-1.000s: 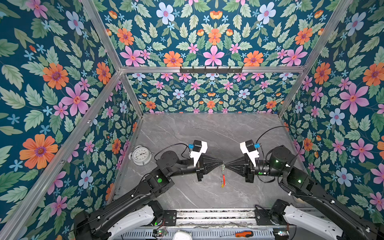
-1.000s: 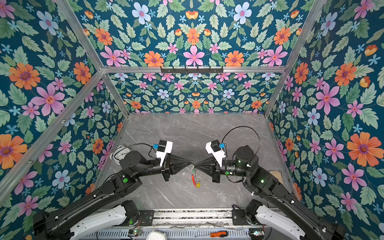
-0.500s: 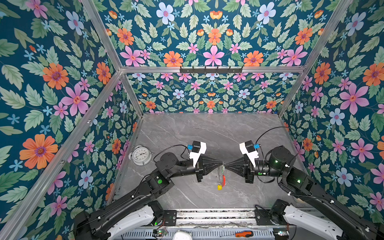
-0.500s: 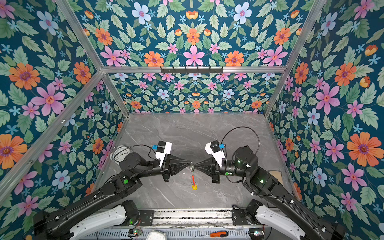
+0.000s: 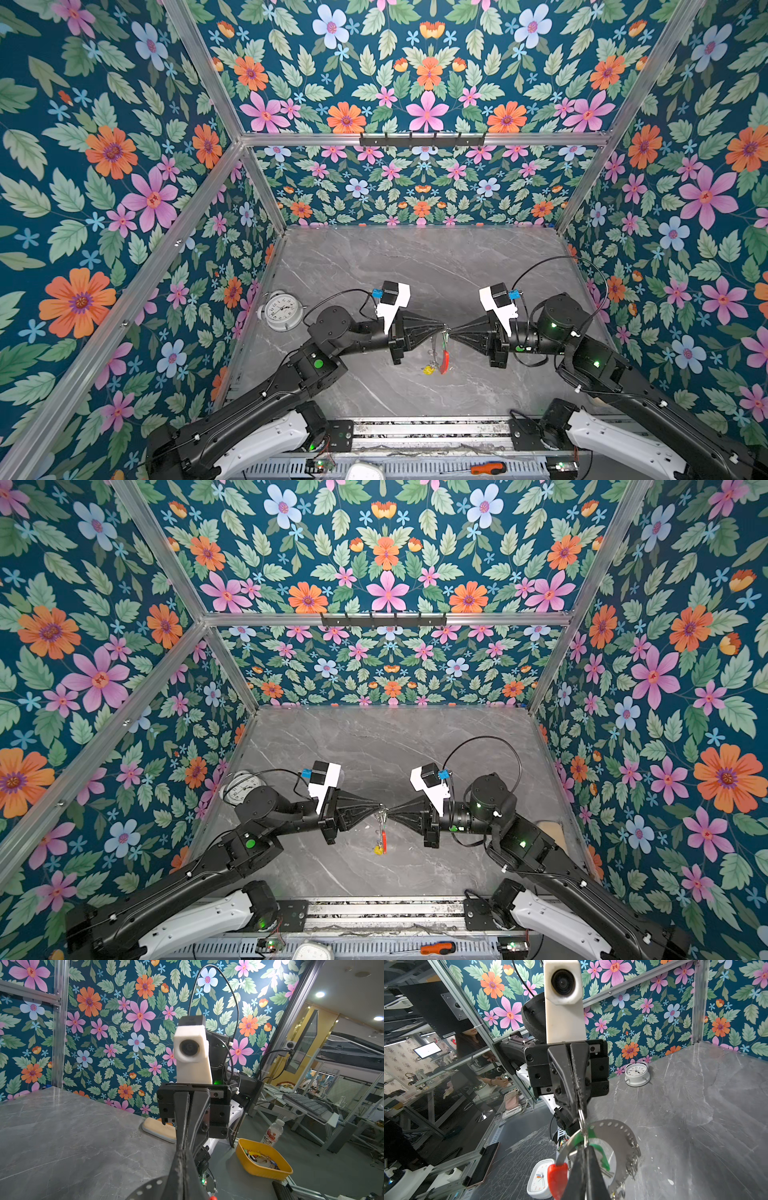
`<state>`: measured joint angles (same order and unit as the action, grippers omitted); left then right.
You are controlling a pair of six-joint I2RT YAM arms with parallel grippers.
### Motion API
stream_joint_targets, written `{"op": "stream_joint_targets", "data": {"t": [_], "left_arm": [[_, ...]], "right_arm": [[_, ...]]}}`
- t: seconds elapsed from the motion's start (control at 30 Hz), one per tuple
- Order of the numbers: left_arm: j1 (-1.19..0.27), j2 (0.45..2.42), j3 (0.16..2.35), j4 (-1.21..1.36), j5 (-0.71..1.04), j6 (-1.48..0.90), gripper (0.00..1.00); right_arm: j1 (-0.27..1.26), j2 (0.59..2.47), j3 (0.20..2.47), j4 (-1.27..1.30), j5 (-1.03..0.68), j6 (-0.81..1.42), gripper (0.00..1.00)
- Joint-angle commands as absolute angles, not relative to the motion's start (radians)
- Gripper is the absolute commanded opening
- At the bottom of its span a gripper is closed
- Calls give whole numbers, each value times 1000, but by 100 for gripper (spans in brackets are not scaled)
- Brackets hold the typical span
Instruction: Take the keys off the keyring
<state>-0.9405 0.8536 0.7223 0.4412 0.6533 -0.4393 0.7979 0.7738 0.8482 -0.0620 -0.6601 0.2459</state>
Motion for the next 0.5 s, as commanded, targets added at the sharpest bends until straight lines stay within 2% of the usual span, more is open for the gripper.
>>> {"op": "stream_joint_targets", "data": {"t": [0.0, 0.27, 0.3, 0.47], "left_arm": [[-940, 851, 733, 550, 677, -445, 0], [-940, 856, 749, 503, 687, -425, 0], [-940, 856, 750, 500, 687, -425, 0], [-940, 860, 737, 510, 686, -422, 0]], "right_arm": [[805, 785, 849, -117, -632, 219, 0], [810, 775, 868, -136, -618, 214, 0], [810, 772, 874, -139, -617, 215, 3], [810, 745, 901, -124, -613, 235, 30]]}}
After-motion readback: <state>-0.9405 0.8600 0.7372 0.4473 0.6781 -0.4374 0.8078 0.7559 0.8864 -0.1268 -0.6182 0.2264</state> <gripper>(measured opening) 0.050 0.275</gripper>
